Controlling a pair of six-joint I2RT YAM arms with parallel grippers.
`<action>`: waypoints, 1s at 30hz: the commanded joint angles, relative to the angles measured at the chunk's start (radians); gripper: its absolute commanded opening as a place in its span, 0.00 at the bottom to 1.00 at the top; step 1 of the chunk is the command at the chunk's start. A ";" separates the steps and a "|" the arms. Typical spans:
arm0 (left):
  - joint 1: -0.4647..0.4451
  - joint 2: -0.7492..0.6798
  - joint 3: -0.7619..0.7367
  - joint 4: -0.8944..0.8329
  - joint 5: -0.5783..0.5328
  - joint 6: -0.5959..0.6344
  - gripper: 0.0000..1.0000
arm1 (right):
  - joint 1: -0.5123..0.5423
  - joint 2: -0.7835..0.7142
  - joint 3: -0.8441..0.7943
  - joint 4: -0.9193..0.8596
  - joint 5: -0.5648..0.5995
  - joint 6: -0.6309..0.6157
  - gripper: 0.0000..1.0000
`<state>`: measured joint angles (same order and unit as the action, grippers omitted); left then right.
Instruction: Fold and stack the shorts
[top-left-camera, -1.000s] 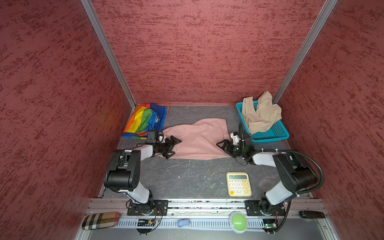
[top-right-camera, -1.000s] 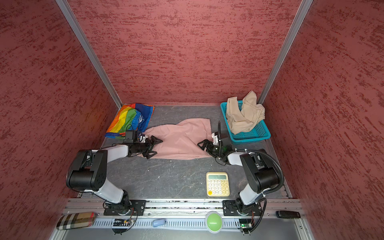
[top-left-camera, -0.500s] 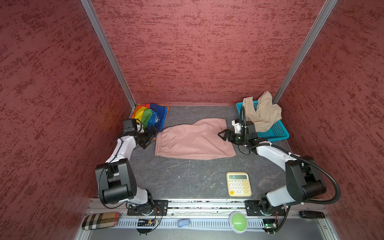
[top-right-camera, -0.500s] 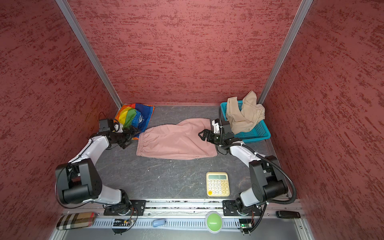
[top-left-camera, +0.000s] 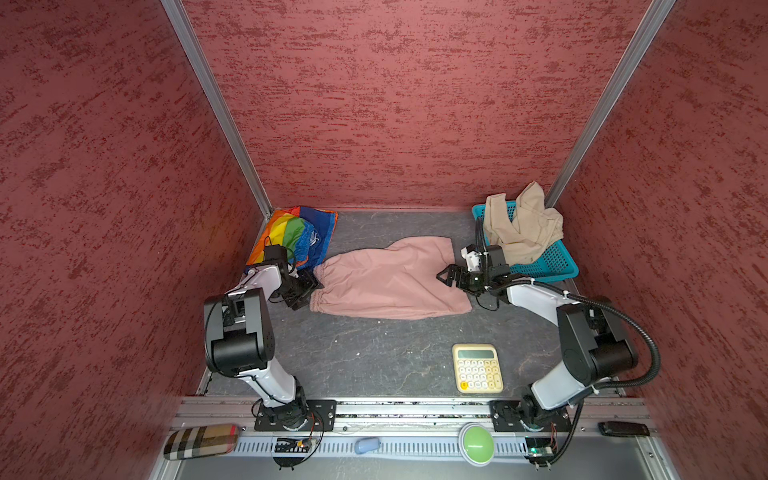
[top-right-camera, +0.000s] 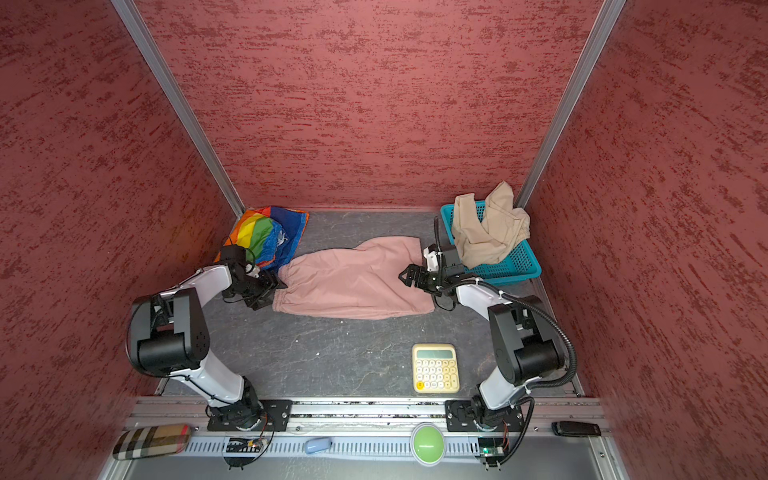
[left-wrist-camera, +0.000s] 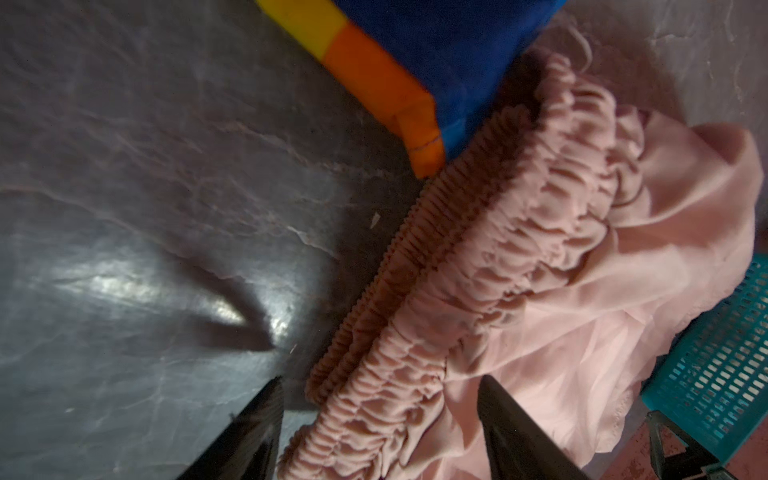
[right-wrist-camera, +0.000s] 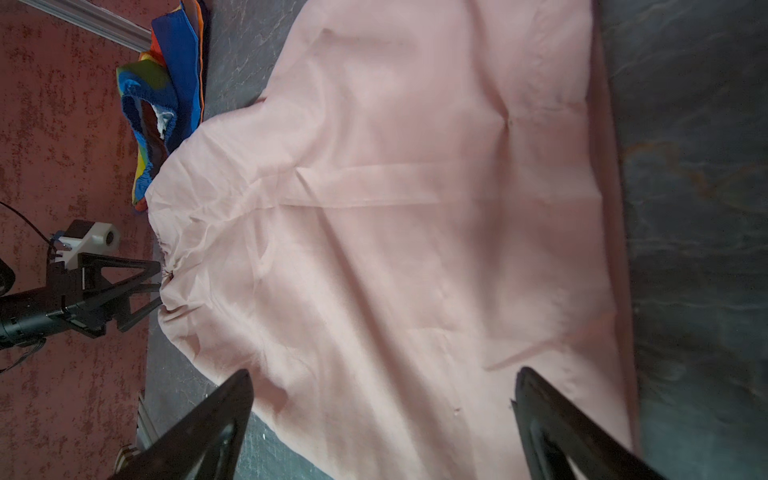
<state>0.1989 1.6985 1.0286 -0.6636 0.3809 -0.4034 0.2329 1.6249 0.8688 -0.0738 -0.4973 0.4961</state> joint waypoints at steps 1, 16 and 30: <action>-0.025 0.048 0.045 -0.023 -0.060 0.026 0.70 | -0.019 0.012 -0.016 0.043 -0.035 -0.016 0.99; -0.142 0.166 0.112 -0.056 -0.198 0.071 0.11 | -0.065 0.046 -0.035 0.048 -0.063 -0.027 0.99; -0.190 0.129 0.195 -0.148 -0.305 0.150 0.00 | -0.066 0.080 0.051 -0.133 0.226 -0.094 0.99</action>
<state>0.0292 1.8309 1.1995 -0.7506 0.1616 -0.2985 0.1711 1.6928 0.8936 -0.1455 -0.4019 0.4503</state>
